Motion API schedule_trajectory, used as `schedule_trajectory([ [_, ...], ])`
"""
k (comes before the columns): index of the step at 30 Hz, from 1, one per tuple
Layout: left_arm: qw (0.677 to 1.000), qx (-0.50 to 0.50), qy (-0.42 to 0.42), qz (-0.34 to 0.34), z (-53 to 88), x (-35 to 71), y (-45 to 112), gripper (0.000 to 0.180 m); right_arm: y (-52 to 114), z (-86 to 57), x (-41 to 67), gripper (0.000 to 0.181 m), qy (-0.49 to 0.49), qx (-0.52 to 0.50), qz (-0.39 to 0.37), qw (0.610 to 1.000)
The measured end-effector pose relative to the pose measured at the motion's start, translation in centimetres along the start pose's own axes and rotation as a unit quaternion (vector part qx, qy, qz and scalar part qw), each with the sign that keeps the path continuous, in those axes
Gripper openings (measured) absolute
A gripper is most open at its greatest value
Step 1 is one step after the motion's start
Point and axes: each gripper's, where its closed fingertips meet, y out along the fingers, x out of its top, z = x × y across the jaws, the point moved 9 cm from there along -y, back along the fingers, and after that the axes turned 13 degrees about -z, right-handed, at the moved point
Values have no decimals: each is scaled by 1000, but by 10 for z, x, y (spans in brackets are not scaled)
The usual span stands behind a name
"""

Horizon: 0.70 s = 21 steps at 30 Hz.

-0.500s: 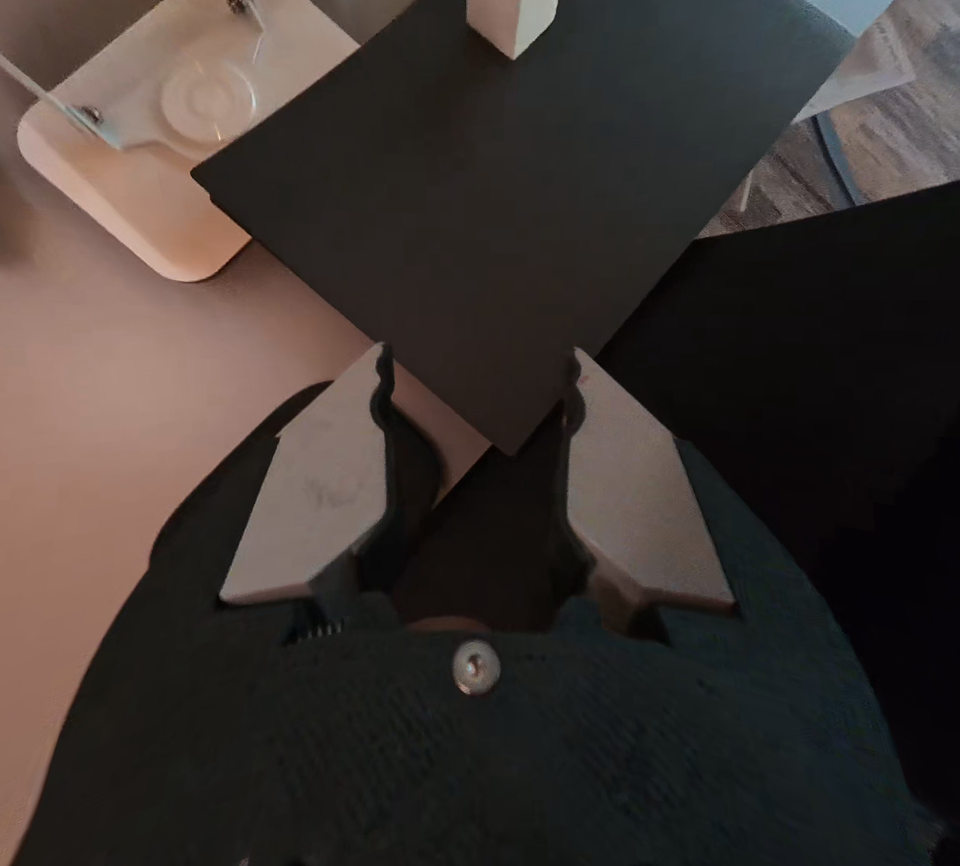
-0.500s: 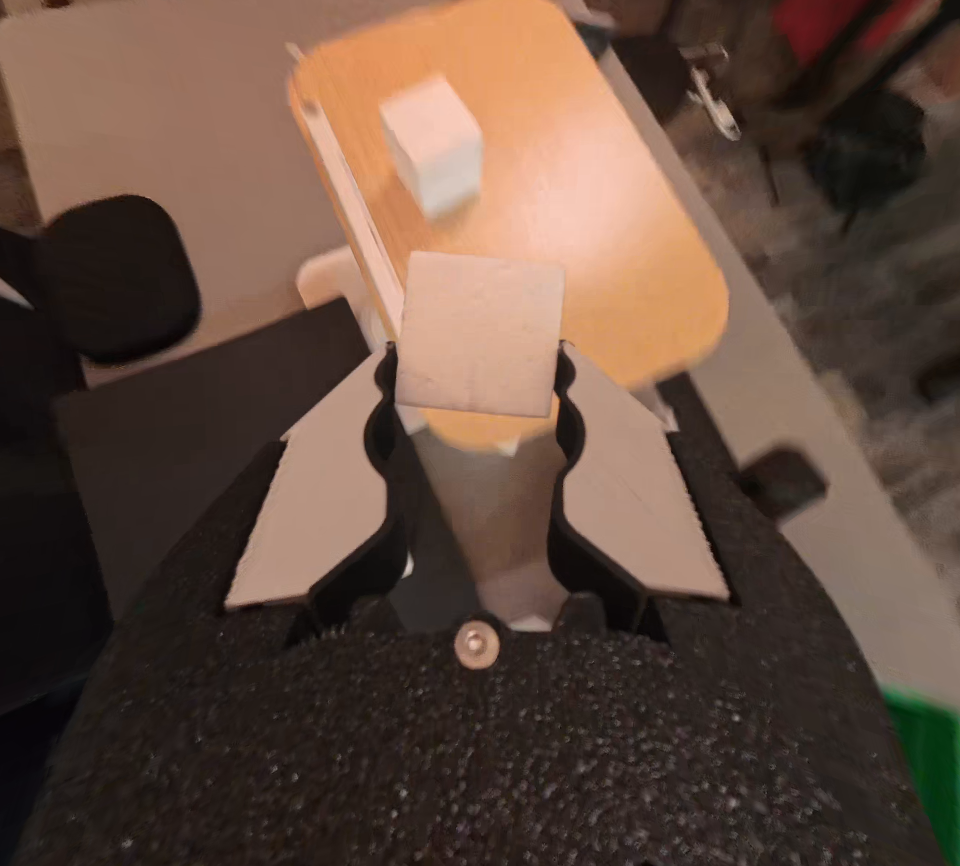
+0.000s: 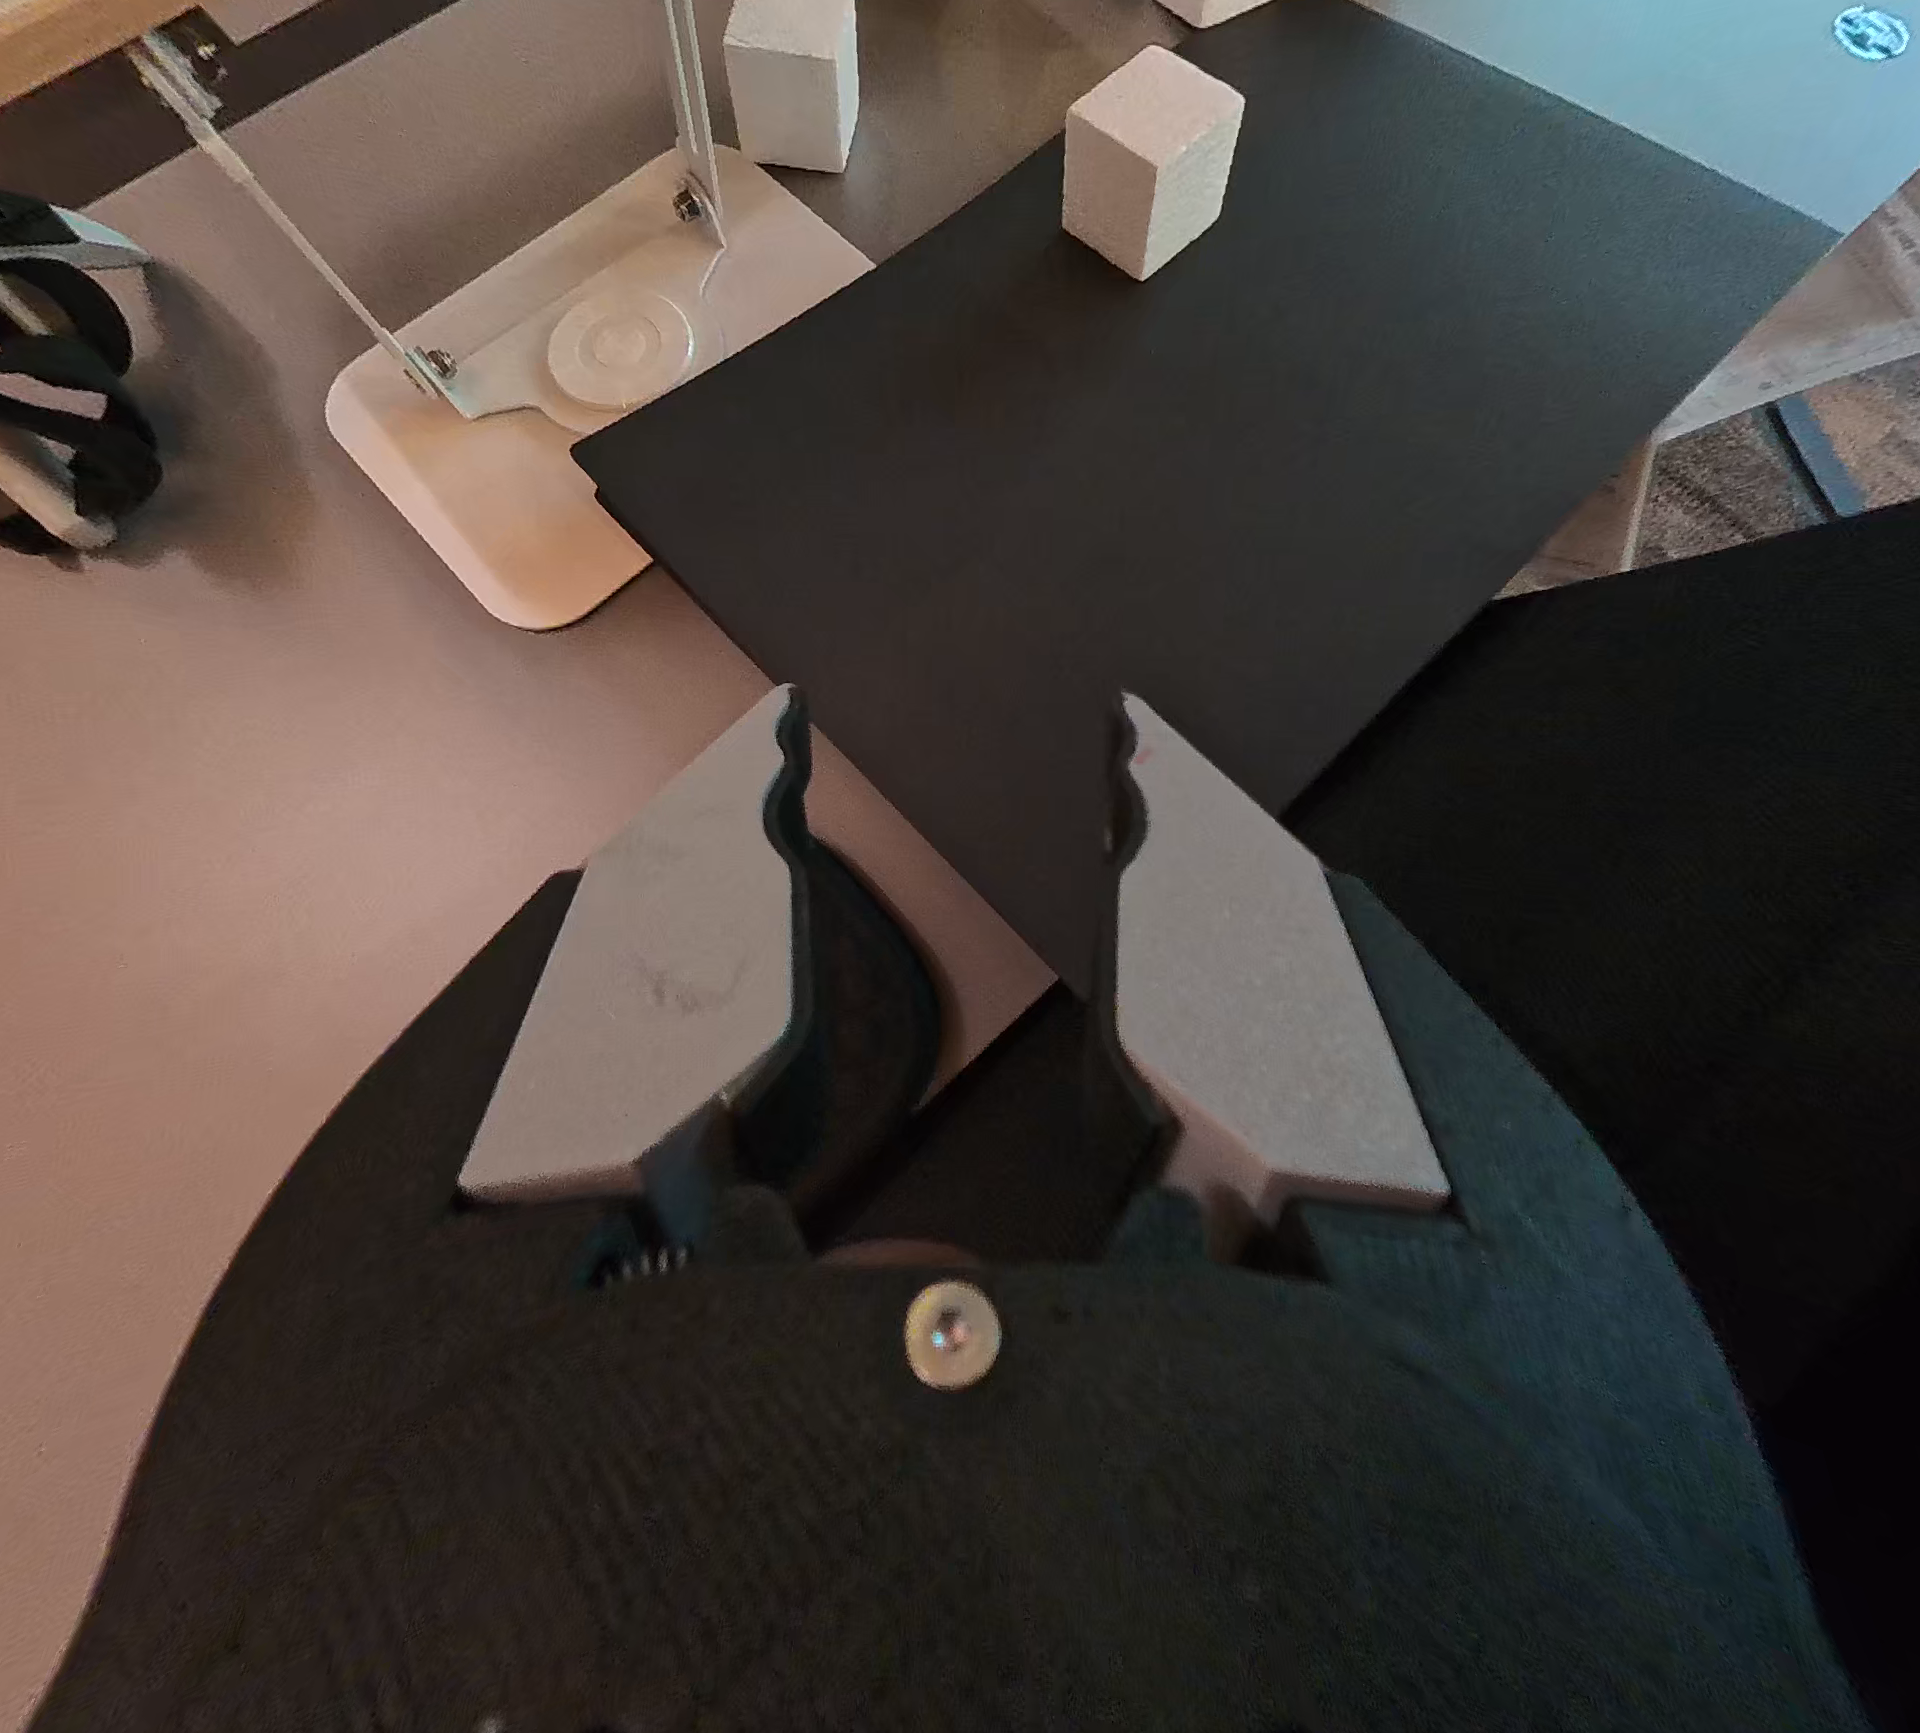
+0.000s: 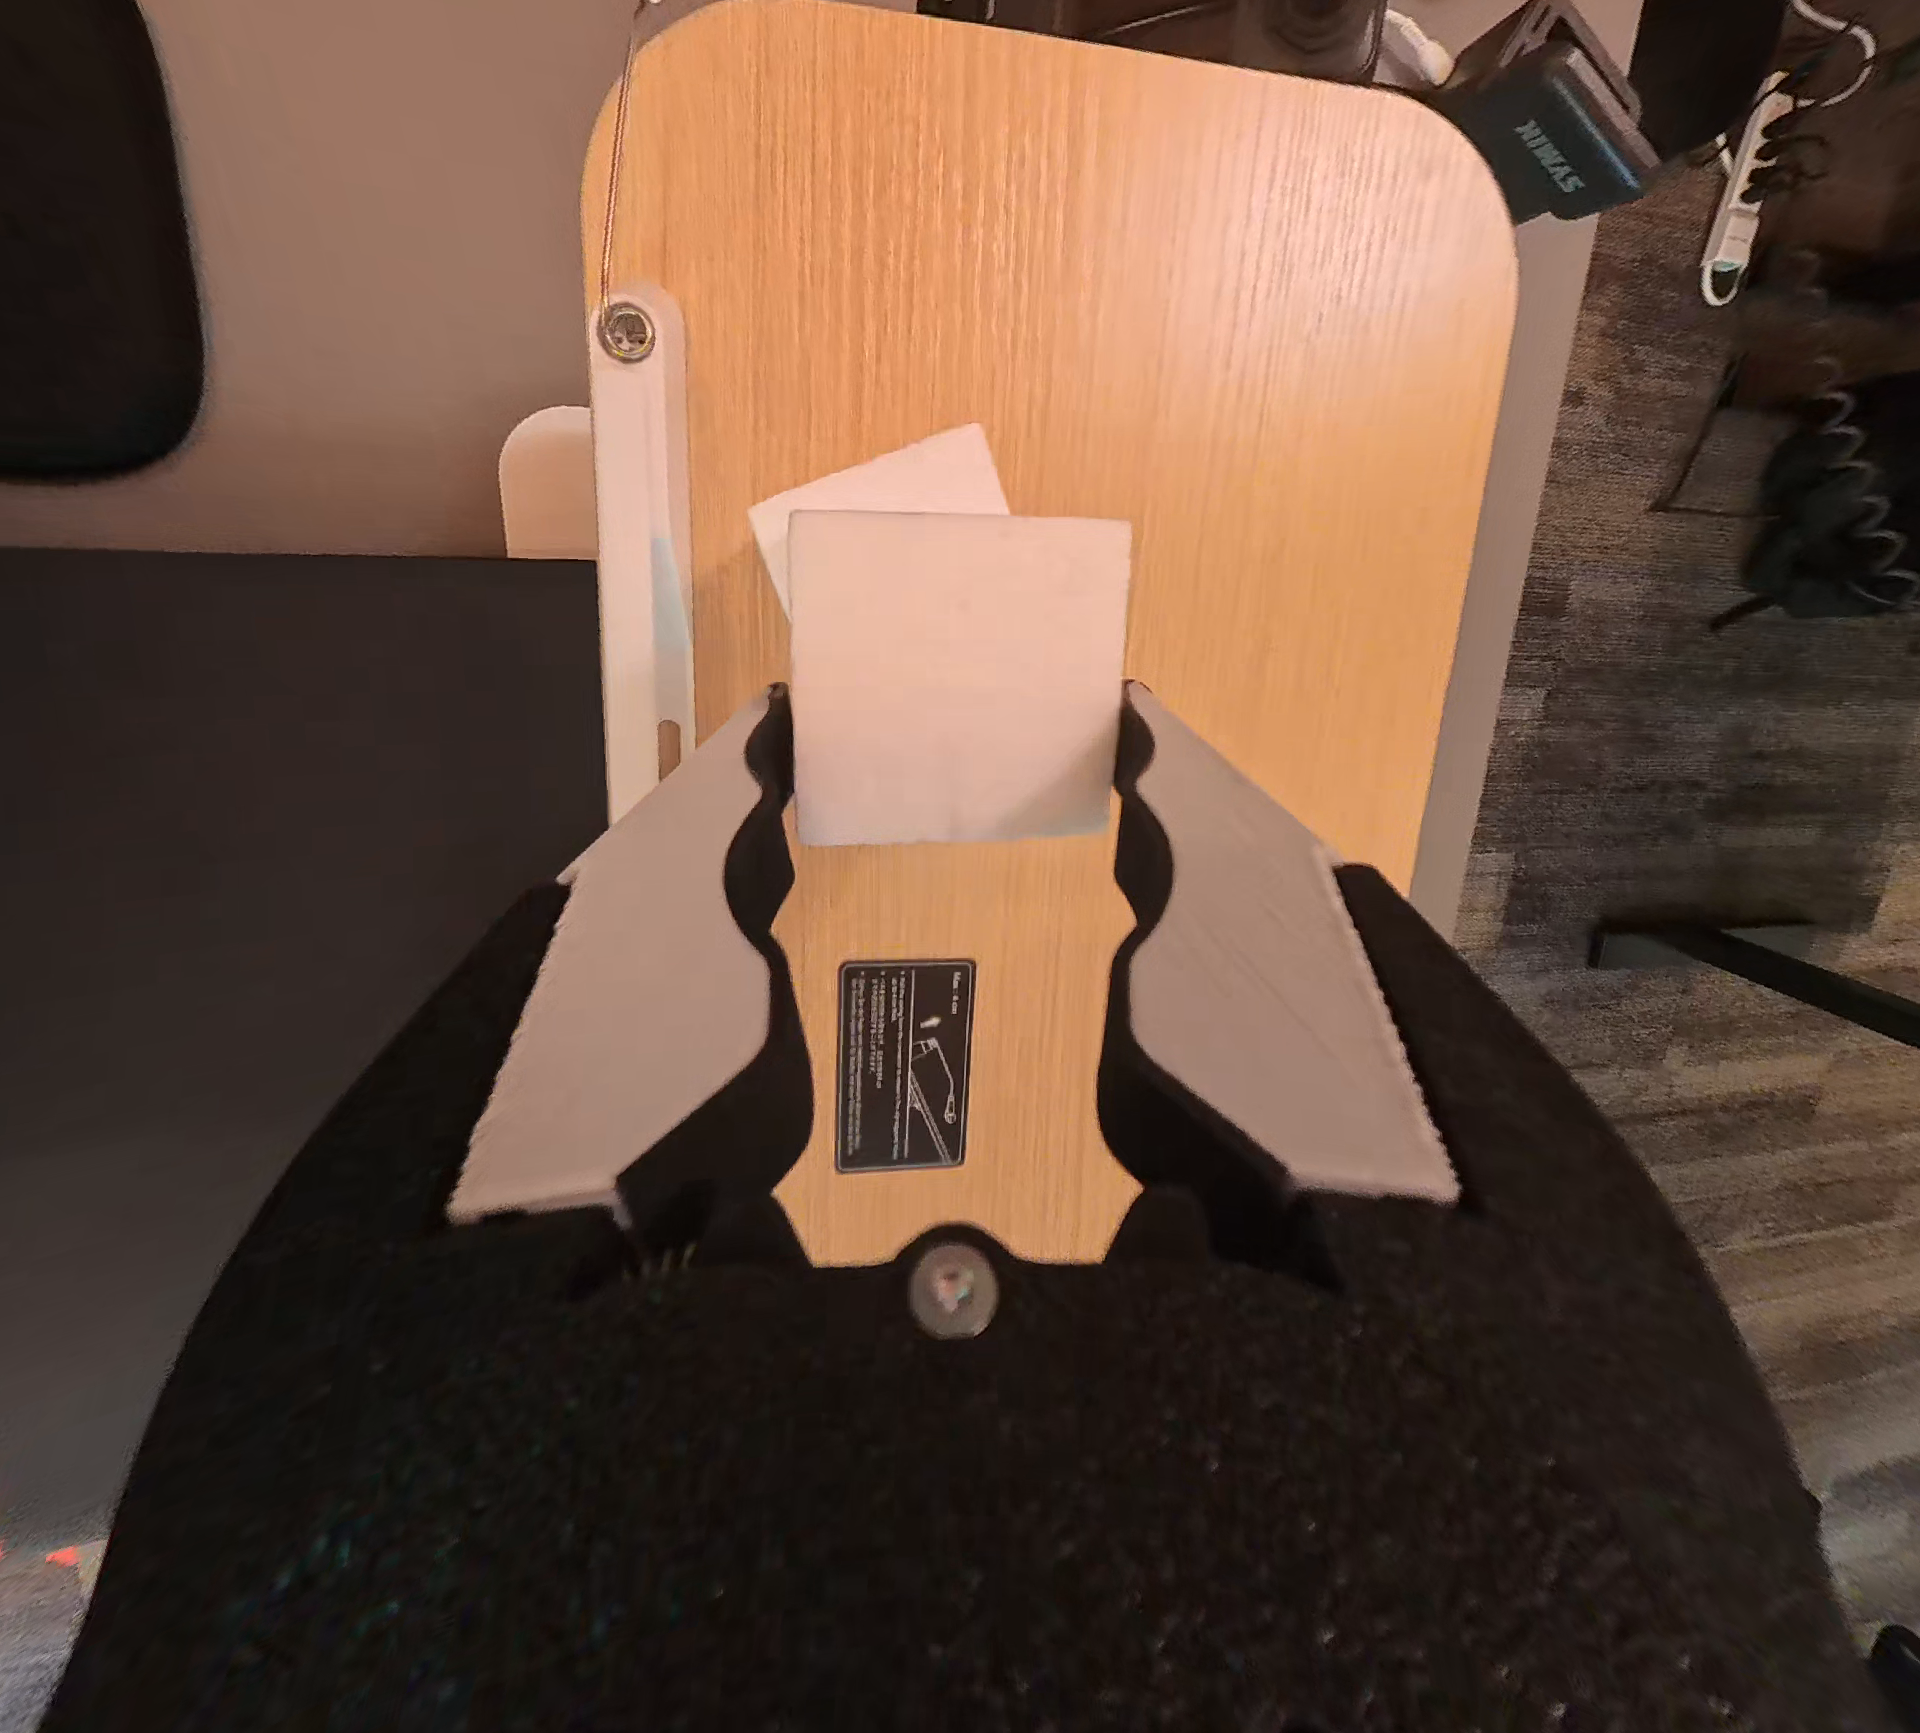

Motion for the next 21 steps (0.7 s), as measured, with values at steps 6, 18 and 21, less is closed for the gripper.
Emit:
schedule_trajectory([
  [6, 1000, -8, -3, 5, 3, -3, 6, 55, -35, 11, -9, 73, 19, -37, -48, 998],
  [18, 999, -4, -30, 18, 12, -7, 14, 54, -40, 173, -222, 73, 165, 66, -5, 984],
  [21, 999, -4, -24, 41, 10, -10, 19, 54, -7, 190, -250, 76, 154, 63, 33, 985],
])
